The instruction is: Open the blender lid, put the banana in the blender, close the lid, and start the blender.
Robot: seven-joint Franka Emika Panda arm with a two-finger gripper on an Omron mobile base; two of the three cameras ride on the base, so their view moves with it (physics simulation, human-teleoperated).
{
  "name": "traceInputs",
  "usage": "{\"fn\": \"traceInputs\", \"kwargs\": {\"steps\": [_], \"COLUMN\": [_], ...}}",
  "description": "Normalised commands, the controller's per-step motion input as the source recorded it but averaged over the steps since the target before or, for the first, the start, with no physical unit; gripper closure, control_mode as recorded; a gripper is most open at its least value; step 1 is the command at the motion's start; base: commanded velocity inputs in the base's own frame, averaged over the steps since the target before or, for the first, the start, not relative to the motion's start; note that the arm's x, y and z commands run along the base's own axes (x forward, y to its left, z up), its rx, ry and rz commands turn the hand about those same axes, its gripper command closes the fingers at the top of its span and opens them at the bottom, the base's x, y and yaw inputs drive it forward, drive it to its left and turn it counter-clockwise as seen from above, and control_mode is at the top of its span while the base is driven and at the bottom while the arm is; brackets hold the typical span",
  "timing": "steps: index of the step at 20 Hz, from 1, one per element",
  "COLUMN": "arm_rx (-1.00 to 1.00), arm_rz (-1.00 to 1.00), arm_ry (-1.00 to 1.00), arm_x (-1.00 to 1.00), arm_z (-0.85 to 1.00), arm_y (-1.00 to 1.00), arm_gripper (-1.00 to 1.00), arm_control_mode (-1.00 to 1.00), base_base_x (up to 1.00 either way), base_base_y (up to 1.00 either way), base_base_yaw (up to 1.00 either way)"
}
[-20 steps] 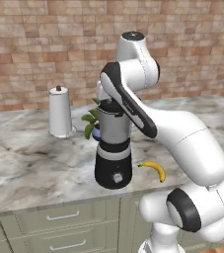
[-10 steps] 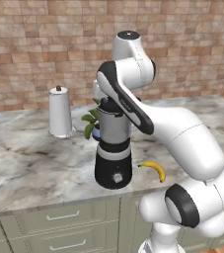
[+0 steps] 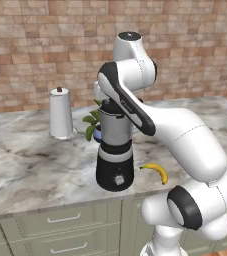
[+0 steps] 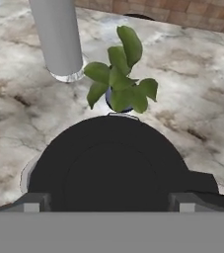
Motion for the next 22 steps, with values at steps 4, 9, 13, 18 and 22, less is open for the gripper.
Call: {"fn": "traceInputs", "kwargs": {"steps": [4, 9, 13, 18, 22], "arm_rx": [0.0, 0.0, 0.0, 0.0, 0.0], "arm_rz": [0.0, 0.0, 0.0, 0.0, 0.0], "arm_ry": [0.0, -0.01, -0.08, -0.18, -0.25], "arm_x": [0.0, 0.0, 0.0, -0.03, -0.27], "arm_z": [-0.06, 0.01, 0.5, 0.97, 0.67], "arm_y": [0.0, 0.0, 0.0, -0.08, -0.54], "arm_gripper": [1.0, 1.0, 1.0, 1.0, 1.0], "arm_control_mode": [-1.0, -1.0, -1.0, -1.0, -1.0], "base_base_x": [0.0, 0.0, 0.0, 0.0, 0.0], "base_base_y": [0.0, 0.0, 0.0, 0.0, 0.0], "base_base_yaw": [0.0, 0.0, 0.0, 0.0, 0.0]}}
